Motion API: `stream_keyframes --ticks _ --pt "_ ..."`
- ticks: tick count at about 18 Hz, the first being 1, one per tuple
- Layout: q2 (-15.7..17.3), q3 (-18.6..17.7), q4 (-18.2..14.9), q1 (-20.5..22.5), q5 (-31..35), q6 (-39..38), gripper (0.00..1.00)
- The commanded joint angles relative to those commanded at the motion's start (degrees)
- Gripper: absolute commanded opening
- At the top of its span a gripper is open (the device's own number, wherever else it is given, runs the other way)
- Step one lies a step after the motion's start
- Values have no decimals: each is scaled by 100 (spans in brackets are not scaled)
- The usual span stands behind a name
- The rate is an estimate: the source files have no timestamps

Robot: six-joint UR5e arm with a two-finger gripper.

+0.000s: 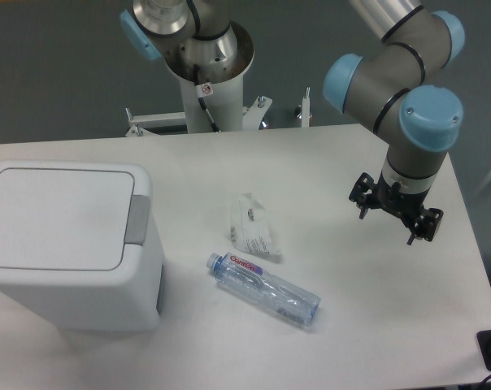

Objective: Open the trash can

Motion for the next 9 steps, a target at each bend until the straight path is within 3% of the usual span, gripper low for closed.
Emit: stream_keyframes --ticks 9 --pt "9 9 9 -88 -53 -35 100"
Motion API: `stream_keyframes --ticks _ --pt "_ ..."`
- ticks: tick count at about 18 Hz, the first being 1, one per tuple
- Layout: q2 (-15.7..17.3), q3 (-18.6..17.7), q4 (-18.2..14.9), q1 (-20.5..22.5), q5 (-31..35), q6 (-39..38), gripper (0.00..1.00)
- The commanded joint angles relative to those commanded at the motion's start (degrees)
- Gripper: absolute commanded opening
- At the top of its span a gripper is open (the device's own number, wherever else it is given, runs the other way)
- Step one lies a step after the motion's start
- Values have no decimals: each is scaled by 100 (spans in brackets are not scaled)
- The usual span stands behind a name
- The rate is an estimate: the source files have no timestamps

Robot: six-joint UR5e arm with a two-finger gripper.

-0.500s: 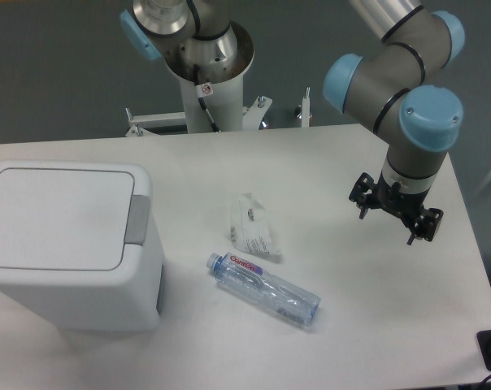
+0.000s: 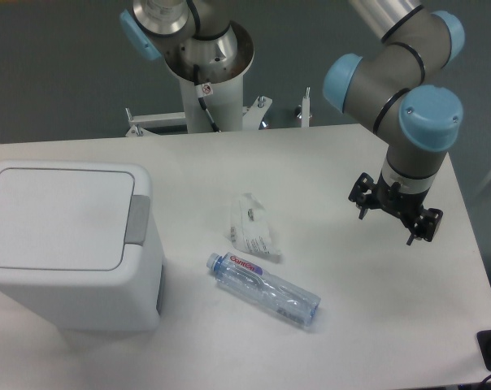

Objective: Open the trash can

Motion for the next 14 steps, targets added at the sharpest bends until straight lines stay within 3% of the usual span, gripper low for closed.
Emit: stream_keyframes --ticks 4,10,14 --pt "0 -9 9 -132 -140 -922 100" --pt "61 0 61 -185 -1001 -2064 100" --pt "35 88 140 -352 -1046 -2531 100"
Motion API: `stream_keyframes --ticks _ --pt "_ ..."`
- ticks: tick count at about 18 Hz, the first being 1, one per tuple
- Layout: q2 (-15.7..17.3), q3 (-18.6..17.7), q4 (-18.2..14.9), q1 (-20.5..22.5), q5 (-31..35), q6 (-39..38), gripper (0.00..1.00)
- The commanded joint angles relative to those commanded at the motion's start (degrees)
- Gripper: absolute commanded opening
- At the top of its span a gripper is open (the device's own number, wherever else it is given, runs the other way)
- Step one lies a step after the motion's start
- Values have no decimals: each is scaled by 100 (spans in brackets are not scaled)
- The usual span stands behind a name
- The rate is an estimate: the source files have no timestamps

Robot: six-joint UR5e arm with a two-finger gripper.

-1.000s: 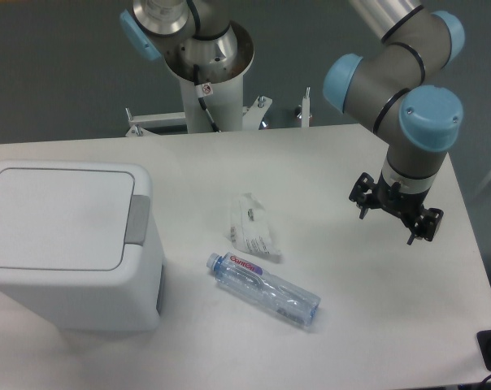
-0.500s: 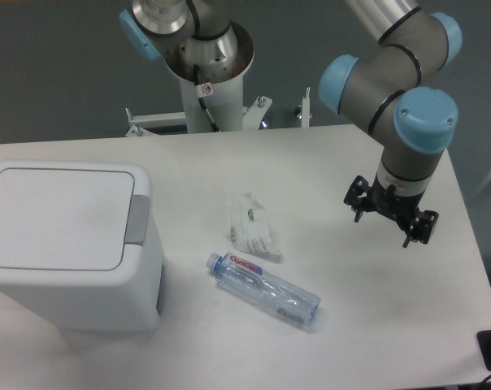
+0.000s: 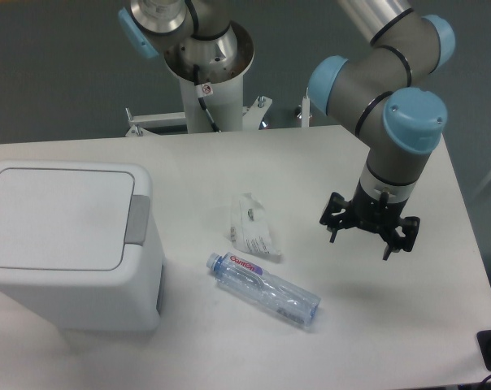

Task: Open the trash can
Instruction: 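Move the gripper toward the trash can's grey lid tab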

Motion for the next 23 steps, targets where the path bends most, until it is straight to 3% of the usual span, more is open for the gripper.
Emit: stream_keyframes --ticks 4,10,17,23 --pt "-26 0 124 17 -561 -606 100" --pt "88 202 71 -202 -879 -1353 100" --pt "430 352 53 -545 -1361 -1969 100" --pt "852 264 44 -685 -1994 -2181 100"
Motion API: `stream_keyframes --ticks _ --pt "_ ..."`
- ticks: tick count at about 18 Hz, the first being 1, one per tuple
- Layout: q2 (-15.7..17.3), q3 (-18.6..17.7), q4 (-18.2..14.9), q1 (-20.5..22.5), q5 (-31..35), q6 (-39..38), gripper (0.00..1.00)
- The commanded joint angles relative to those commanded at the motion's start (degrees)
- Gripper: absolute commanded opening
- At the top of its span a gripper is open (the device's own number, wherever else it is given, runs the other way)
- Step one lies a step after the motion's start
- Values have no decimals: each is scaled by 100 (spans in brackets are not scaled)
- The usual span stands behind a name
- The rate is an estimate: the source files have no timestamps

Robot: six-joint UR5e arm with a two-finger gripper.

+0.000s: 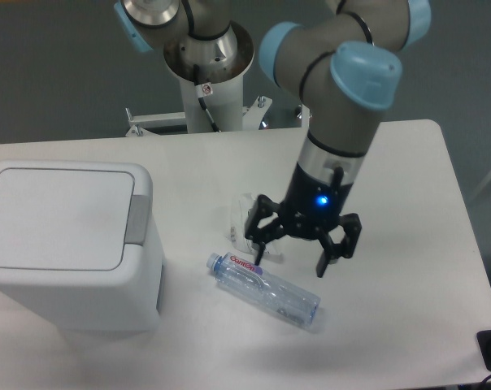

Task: Open the trash can
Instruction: 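Move the gripper toward the trash can's grey lid tab, then push the grey lid tab upward with the gripper to flip the lid open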

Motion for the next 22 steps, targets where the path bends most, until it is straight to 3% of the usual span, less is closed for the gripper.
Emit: stream_keyframes --ticks 3,9,13,22 --pt "202 -70 9 -97 -220 -228 100" --pt "615 -720 97 -326 -159 -369 100" --pt "581 -747 290 -563 -159 -606 100" --pt "607 -940 299 -704 -124 -607 100"
